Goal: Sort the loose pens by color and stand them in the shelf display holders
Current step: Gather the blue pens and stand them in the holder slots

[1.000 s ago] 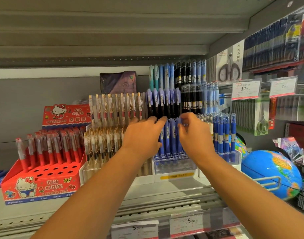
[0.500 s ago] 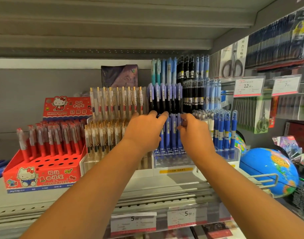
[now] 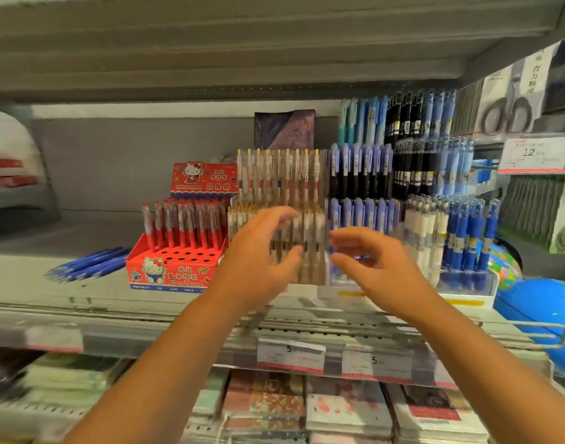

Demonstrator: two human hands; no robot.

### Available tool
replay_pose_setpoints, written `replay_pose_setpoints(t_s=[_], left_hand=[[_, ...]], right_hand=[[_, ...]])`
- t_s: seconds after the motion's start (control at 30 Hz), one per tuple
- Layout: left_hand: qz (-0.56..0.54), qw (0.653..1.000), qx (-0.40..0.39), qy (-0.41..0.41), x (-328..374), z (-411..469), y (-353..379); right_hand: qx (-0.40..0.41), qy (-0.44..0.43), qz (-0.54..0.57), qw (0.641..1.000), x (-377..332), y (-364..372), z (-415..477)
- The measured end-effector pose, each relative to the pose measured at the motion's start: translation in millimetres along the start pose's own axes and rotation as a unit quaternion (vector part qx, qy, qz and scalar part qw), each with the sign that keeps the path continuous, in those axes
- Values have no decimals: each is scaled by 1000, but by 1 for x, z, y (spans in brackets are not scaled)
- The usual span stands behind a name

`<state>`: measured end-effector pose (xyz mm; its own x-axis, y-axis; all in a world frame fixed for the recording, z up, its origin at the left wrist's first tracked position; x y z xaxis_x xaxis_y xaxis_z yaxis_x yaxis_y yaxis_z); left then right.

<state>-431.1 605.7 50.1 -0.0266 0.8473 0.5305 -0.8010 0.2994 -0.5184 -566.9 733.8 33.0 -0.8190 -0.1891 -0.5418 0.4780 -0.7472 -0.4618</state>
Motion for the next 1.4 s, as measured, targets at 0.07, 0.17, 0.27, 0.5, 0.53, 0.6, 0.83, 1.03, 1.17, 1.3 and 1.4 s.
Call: replay_pose_setpoints(t_s=[0.07, 0.17, 0.27, 0.5, 0.53, 0.6, 0.83, 1.03, 1.17, 1.3, 1.4], left_hand=[[-17, 999, -1, -49, -22, -26, -21], [-27, 993, 19, -109, -53, -57, -55], [-29, 987, 34, -151, -77, -80, -90], [-29, 980, 61, -187, -128, -105, -191], [-22, 979, 64, -192, -138, -105, -206], [-16, 978, 61, -200, -158, -100, -235], [15, 964, 4, -266, -236, -69, -302], [49, 948, -20, -313, -300, -24, -307], [77, 927, -66, -360, -342, 8, -287], [77, 918, -104, -376, -366, 35, -262], [131, 899, -188, -374, -377, 52, -239]], right_hand=[[-15, -8, 90, 996, -14, 17, -5], [-40, -20, 146, 988, -33, 49, -8], [-73, -22, 168, 983, -54, 89, -2], [-101, -52, 167, 979, -110, 192, 36], [-104, -49, 159, 981, -116, 207, 44], [-106, -32, 139, 984, -125, 235, 63], [-114, 47, 41, 992, -129, 327, 127], [-176, 98, -75, 977, -114, 383, 174], [-249, 113, -148, 950, -98, 410, 201], [-330, 188, -175, 908, -77, 427, 207], [-374, 245, -194, 873, -63, 436, 203]])
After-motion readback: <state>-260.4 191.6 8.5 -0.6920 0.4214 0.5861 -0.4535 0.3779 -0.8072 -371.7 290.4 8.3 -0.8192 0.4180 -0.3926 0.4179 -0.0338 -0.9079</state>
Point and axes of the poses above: each hand's wrist, its own z-axis towards the middle knuckle, its own y-axis out of the palm, x = y × z, the point moved 6 cm from there along z, towards the middle knuckle, and after that the axes turned 11 degrees about -y, right-handed, at the moved point
